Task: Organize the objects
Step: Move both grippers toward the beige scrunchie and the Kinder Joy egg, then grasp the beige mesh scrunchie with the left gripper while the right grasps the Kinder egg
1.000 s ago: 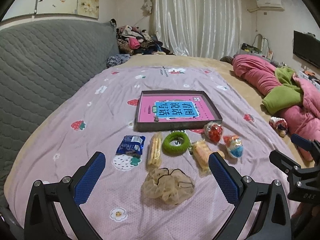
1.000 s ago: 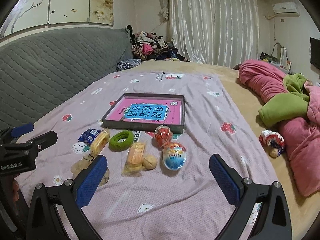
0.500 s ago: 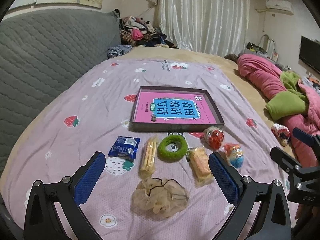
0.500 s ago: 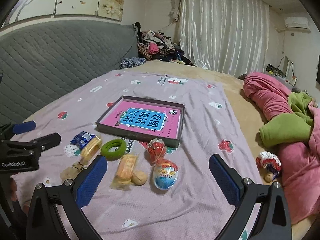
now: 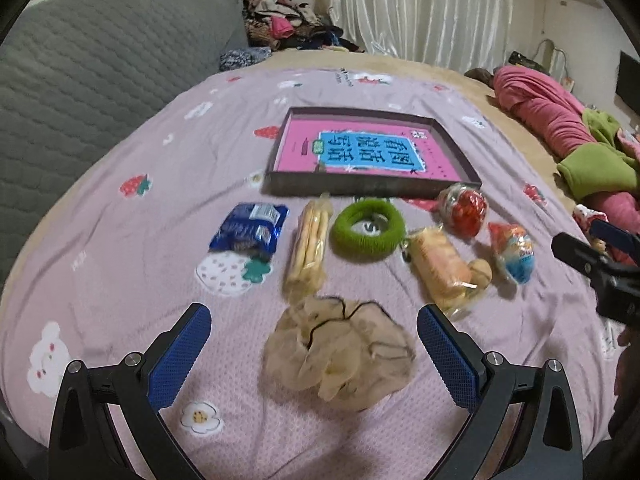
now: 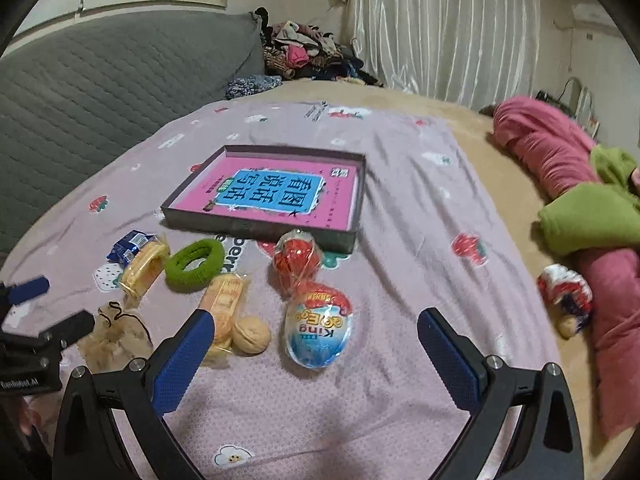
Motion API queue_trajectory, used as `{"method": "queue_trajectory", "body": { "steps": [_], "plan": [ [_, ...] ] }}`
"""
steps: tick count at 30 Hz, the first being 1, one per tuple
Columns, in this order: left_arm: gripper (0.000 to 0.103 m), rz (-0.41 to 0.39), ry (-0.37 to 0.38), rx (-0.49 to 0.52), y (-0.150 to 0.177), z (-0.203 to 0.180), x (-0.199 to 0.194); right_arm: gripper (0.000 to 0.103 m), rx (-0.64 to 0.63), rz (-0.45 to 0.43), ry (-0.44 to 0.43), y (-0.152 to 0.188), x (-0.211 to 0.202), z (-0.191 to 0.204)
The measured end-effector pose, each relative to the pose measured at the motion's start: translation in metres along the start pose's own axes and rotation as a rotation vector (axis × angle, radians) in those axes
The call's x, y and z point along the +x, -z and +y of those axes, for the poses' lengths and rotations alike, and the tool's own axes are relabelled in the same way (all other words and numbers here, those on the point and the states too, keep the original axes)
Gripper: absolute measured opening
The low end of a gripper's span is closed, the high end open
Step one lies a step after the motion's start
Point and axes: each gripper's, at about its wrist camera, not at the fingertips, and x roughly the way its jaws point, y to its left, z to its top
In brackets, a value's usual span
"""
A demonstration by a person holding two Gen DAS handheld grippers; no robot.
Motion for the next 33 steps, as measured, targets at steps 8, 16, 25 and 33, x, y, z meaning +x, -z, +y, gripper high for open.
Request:
{"method": "queue_trajectory", "body": {
  "steps": [8, 16, 25, 33],
  "plan": [
    [0.103, 0.045, 0.005, -0.057, 0.006, 0.007, 0.024, 0.094, 0.002, 0.062, 0.029, 0.004, 0.032, -0.006],
    [0.102, 0.103, 0.028, -0.075, 0.015, 0.0, 0.046, 0.089, -0.016, 0.115, 0.031, 0.008, 0.06, -0.003],
    [0.07, 0.162, 0.044, -0.089, 0.019, -0.004, 0.067, 0.07, 0.006, 0.157, 0.014, 0.005, 0.082, -0.009],
    [0.038, 0.172, 0.083, -0.103, 0.019, -0.001, 0.071, 0.053, -0.05, 0.194, -0.002, 0.01, 0.096, 0.003]
  ]
}}
